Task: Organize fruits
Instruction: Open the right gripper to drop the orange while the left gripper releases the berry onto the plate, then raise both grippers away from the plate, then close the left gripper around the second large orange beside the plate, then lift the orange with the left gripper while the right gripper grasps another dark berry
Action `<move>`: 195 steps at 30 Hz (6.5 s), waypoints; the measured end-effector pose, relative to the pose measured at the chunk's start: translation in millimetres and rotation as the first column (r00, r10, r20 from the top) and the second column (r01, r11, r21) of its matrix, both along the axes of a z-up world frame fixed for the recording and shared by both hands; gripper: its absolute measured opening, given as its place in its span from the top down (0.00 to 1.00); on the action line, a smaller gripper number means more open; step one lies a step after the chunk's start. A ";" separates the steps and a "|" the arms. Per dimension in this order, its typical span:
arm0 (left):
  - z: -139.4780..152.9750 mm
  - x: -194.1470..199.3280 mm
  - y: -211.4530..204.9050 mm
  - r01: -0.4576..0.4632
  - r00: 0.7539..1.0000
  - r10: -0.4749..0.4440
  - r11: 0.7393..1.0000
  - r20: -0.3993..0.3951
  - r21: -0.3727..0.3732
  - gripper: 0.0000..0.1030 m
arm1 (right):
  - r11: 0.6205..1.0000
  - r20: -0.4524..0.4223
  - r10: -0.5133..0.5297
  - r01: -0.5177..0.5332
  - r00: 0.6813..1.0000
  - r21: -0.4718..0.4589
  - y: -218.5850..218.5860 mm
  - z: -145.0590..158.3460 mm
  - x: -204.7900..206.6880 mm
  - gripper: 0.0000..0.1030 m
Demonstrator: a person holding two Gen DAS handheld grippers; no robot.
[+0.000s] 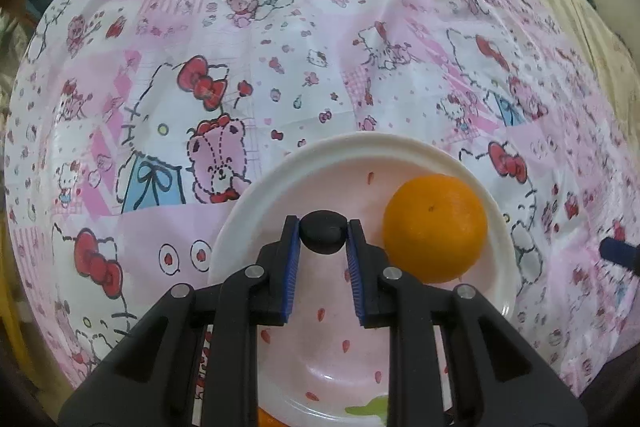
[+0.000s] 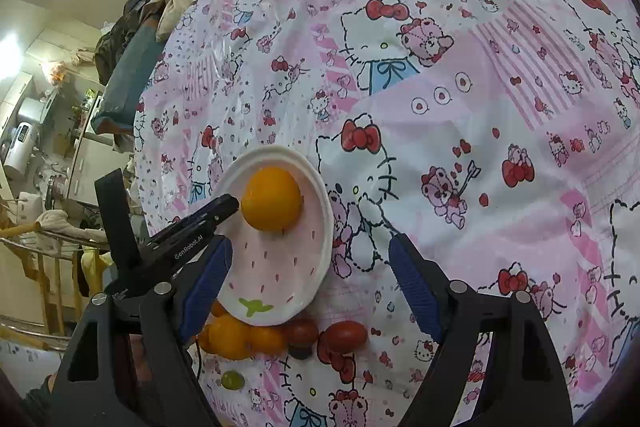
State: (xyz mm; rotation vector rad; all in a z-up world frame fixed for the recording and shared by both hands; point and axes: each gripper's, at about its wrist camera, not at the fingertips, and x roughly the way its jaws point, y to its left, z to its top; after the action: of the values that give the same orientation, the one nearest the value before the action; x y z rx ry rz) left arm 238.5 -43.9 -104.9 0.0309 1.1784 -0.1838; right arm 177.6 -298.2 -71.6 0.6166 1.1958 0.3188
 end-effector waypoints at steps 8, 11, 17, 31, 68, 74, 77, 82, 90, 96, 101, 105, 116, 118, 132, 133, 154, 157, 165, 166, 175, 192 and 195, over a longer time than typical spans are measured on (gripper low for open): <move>-0.6 -0.8 -5.3 0.006 1.000 -0.006 0.999 -0.006 0.037 0.68 | 1.000 0.007 0.014 -0.014 1.000 0.006 -0.7 0.7 -2.0 0.19; 2.5 -1.2 -1.5 -0.018 1.000 0.018 0.999 0.006 0.028 0.43 | 1.000 0.003 0.014 -0.014 1.000 0.009 -0.6 -0.9 -0.8 0.19; 10.7 -2.1 5.6 -0.047 0.999 0.046 0.999 0.022 0.018 0.30 | 0.999 0.008 0.037 -0.037 0.999 -0.001 5.1 -0.5 0.8 0.19; 55.5 -41.8 18.6 -0.095 0.984 0.091 0.995 0.153 0.024 0.15 | 0.995 0.059 0.073 -0.069 0.996 -0.073 13.2 11.4 -8.8 0.19; 85.4 -166.6 60.4 -0.215 0.968 0.217 0.976 0.126 -0.034 0.06 | 0.977 0.064 0.119 -0.105 0.991 -0.184 32.8 5.2 -92.5 0.19; 74.4 -162.5 73.6 -0.269 0.959 0.272 0.962 0.083 -0.044 0.06 | 0.974 0.071 0.077 -0.060 0.995 -0.219 28.7 2.7 -92.1 0.19; 63.6 -159.5 79.8 -0.291 0.956 0.293 0.954 0.020 -0.070 0.06 | 0.977 0.063 0.048 -0.034 0.997 -0.212 24.8 0.8 -89.6 0.19; 42.2 -157.7 66.3 -0.256 0.965 0.248 0.961 -0.086 -0.102 0.06 | 0.983 0.017 0.028 -0.024 0.999 -0.184 22.0 -8.6 -83.6 0.19; 12.2 -149.8 21.7 -0.125 0.982 0.119 0.992 -0.149 -0.029 0.34 | 0.987 0.001 0.020 -0.019 1.000 -0.161 18.7 -10.5 -82.0 0.19; 5.7 -146.3 5.0 -0.060 0.987 0.064 0.998 -0.146 0.035 0.51 | 0.988 -0.015 0.008 -0.010 1.000 -0.156 14.2 -14.2 -81.6 0.19; 7.1 -146.1 8.6 -0.054 0.988 0.058 0.998 -0.143 0.032 0.53 | 0.988 -0.021 0.003 -0.006 1.000 -0.152 12.3 -15.0 -81.6 0.19; 11.1 -147.9 9.1 -0.049 0.989 0.052 0.998 -0.136 0.029 0.55 | 0.986 -0.010 0.004 -0.006 1.000 -0.165 13.8 -12.4 -82.2 0.19; 49.6 -158.6 23.5 -0.076 0.997 0.075 0.996 -0.031 -0.047 0.55 | 0.983 -0.003 0.002 -0.003 1.000 -0.183 13.0 -12.1 -83.8 0.19; 59.9 -161.1 31.1 -0.090 0.996 0.090 0.994 -0.007 -0.065 0.55 | 0.983 -0.003 -0.002 0.001 1.000 -0.185 12.6 -12.5 -84.1 0.19; 80.2 -166.2 83.0 -0.229 0.973 0.232 0.964 0.008 -0.133 0.55 | 0.977 -0.066 0.186 -0.192 0.980 -0.090 63.9 -25.9 -106.8 0.19; 80.0 -166.3 85.0 -0.237 0.971 0.240 0.961 0.002 -0.142 0.55 | 0.974 -0.067 0.201 -0.207 0.977 -0.096 68.6 -27.9 -108.9 0.19; 74.3 -161.0 94.8 -0.274 0.962 0.269 0.947 -0.049 -0.167 0.55 | 0.804 -0.039 0.471 -0.447 0.881 -0.391 154.0 -65.5 -101.1 0.60; 73.0 -161.0 94.9 -0.274 0.962 0.269 0.948 -0.051 -0.163 0.55 | 0.785 -0.027 0.484 -0.448 0.875 -0.429 157.2 -66.6 -95.9 0.64; 71.1 -159.7 89.9 -0.268 0.963 0.263 0.952 -0.048 -0.150 0.55 | 0.766 -0.002 0.512 -0.458 0.859 -0.451 156.5 -68.9 -94.0 0.76; 71.3 -159.5 89.6 -0.269 0.963 0.265 0.952 -0.046 -0.147 0.55 | 0.778 0.001 0.507 -0.457 0.862 -0.432 154.9 -68.3 -93.4 0.76; 68.1 -161.2 92.9 -0.292 0.956 0.290 0.950 -0.031 -0.112 0.55 | 0.799 0.028 0.501 -0.450 0.865 -0.398 143.3 -53.8 -113.0 0.77; 60.4 -141.6 69.0 -0.234 0.972 0.233 0.971 -0.025 -0.040 0.55 | 0.905 0.225 0.360 -0.280 0.906 -0.319 76.5 20.4 -112.8 0.77; 60.5 -125.7 64.6 -0.215 0.976 0.214 0.976 -0.023 -0.033 0.55 | 0.910 0.247 0.353 -0.269 0.902 -0.316 74.7 33.4 -99.1 0.77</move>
State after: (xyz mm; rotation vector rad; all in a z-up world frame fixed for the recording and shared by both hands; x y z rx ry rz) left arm 112.9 20.7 -44.4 -0.1293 1.1887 -0.0139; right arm 78.4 -223.6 -38.2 0.1202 1.0179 0.4917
